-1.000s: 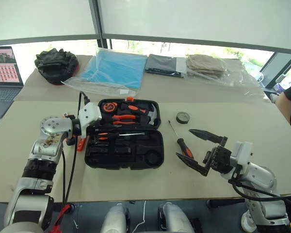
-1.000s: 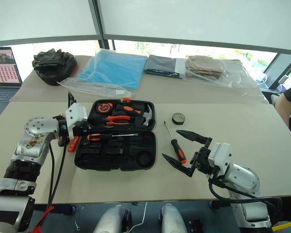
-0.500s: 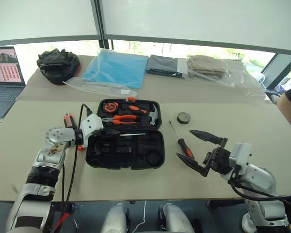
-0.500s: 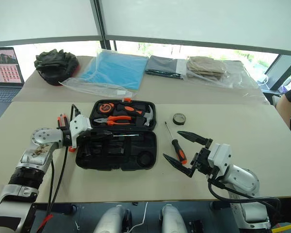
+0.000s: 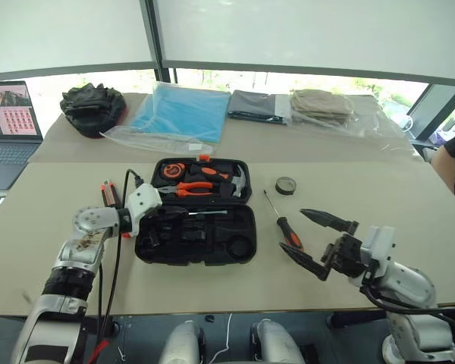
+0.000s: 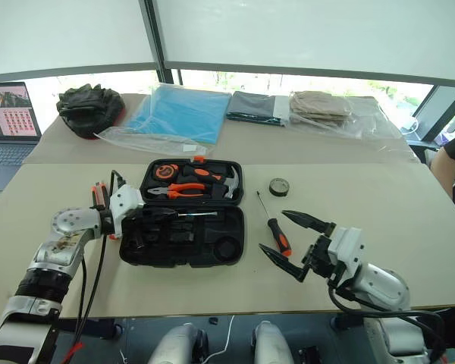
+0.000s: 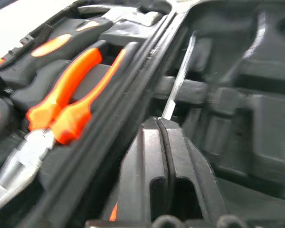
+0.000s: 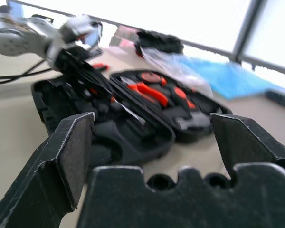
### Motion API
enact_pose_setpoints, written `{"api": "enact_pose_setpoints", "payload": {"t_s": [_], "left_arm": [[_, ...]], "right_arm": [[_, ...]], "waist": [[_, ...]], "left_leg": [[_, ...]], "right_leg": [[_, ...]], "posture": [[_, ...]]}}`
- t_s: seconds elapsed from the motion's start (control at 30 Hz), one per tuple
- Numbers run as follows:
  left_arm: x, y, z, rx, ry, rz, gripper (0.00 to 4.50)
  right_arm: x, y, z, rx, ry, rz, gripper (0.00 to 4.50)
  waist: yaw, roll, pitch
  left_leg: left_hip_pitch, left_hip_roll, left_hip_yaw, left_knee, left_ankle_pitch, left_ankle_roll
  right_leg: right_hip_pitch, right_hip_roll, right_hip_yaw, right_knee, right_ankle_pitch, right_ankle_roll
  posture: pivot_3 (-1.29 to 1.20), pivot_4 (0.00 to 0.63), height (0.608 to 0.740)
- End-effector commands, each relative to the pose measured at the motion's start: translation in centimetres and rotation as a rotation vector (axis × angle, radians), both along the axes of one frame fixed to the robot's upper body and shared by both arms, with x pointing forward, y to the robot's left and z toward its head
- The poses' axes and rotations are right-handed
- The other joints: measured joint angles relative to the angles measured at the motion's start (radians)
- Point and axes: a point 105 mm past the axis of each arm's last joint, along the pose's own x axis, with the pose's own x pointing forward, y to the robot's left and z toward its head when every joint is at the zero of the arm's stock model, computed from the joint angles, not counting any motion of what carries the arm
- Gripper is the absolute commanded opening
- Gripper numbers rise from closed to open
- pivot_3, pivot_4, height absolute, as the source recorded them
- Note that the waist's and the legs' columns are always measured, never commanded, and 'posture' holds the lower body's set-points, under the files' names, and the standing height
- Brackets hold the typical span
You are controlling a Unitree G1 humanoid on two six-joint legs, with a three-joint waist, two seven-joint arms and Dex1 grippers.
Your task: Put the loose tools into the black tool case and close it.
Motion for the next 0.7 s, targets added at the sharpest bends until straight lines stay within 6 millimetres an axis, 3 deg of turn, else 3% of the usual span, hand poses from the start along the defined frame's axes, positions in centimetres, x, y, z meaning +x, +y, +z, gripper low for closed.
{"api": "enact_pose_setpoints", "payload": {"t_s": [0.03,0.1,0.2,0.3,0.43,0.6,0.7], "left_arm": [[-2.3,2.8,4.8,-0.077,-0.126,-0.072,1.91],[-4.3,4.4,4.9,-0.076,-0.089,-0.1,2.68],[-6.9,7.3,3.9,-0.026,-0.043,-0.098,3.42],[-8.0,9.1,3.2,-0.015,-0.003,-0.048,4.49],[-9.3,9.6,2.4,-0.038,0.042,-0.043,4.49],[-9.3,7.0,3.3,-0.102,-0.024,-0.111,4.49],[-9.6,5.0,3.9,-0.139,-0.038,-0.169,4.49]], "right_arm": [[-1.6,-2.1,0.7,-0.029,0.004,-0.067,4.5],[-2.6,-3.2,-0.1,-0.054,0.036,-0.117,4.5],[-3.5,-5.8,-2.9,-0.173,0.157,-0.322,4.5],[-4.7,-6.0,-4.0,-0.168,0.216,-0.342,4.5],[-4.2,-5.5,-4.0,-0.116,0.263,-0.373,4.5],[-0.4,-3.6,-2.2,-0.06,0.298,-0.358,4.5],[1.8,-1.8,-2.5,-0.142,0.394,-0.335,4.5]], "waist": [[-0.002,-0.001,0.001],[-0.002,-0.001,0.0],[-0.003,0.001,0.0],[-0.001,0.001,0.0],[0.002,0.001,0.0],[-0.002,0.0,0.0],[-0.002,0.0,0.001]], "left_leg": [[0.0,0.0,0.0,0.0,0.0,0.0],[0.0,0.001,0.0,-0.003,0.0,0.0],[0.002,0.0,0.001,-0.004,-0.001,0.0],[0.003,0.001,0.001,-0.005,-0.002,-0.001],[0.004,0.001,0.0,-0.004,-0.002,-0.002],[0.004,0.002,0.0,-0.004,-0.006,-0.009],[0.003,0.001,0.001,-0.004,-0.005,-0.005]], "right_leg": [[0.0,0.0,0.0,0.0,0.0,0.0],[-0.001,0.0,0.0,-0.001,-0.001,-0.001],[0.0,-0.001,0.0,-0.001,-0.003,0.0],[0.0,-0.002,0.0,-0.001,-0.013,0.0],[0.0,-0.003,-0.001,-0.001,-0.012,0.001],[0.0,-0.004,0.0,-0.001,-0.012,0.001],[-0.001,-0.003,0.0,-0.001,-0.011,0.0]], "posture": [[0.0,0.15,0.74],[0.0,0.15,0.74],[0.0,0.15,0.74],[0.0,0.15,0.74],[0.0,0.15,0.74],[0.0,0.15,0.74],[0.0,0.15,0.74]]}}
